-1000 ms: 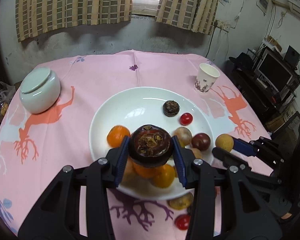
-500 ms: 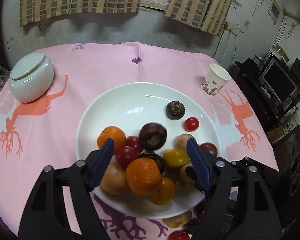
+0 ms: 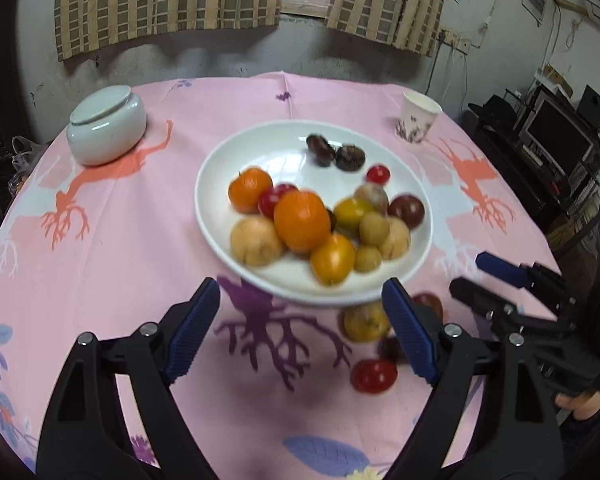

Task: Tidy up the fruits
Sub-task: 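Grasp a red cherry tomato from the cloth with the left tool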

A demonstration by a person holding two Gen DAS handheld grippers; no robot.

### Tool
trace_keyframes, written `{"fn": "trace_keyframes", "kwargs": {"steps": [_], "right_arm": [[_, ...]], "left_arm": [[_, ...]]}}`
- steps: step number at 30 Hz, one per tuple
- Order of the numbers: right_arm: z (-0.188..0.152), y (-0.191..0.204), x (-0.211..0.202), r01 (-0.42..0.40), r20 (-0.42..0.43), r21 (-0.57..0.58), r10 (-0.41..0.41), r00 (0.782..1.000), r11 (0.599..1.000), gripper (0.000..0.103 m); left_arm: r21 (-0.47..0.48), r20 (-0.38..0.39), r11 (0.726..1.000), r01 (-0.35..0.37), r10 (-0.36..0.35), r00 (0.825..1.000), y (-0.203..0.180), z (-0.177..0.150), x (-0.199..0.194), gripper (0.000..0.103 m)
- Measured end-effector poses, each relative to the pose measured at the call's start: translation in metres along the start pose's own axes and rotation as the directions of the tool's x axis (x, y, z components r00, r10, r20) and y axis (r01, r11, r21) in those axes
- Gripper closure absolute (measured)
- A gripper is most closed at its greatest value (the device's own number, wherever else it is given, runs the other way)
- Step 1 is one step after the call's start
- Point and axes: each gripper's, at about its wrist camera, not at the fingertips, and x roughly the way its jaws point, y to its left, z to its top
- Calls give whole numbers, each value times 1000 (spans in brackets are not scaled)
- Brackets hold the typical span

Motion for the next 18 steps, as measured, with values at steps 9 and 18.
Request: {"fn": "trace_keyframes", "kwargs": {"steps": [9,18], "right_arm": [[-24,14,-23,2,-6,-31,-2,1000,1000,45],[-39,8,-35,-15,6,-17,15,1000,1000,44]], "left_arm": [[13,-17,999,-30,31,999,-9,-47,-14,18],[31,-35,998,-54,55,998,-22,-64,-13,18]]}}
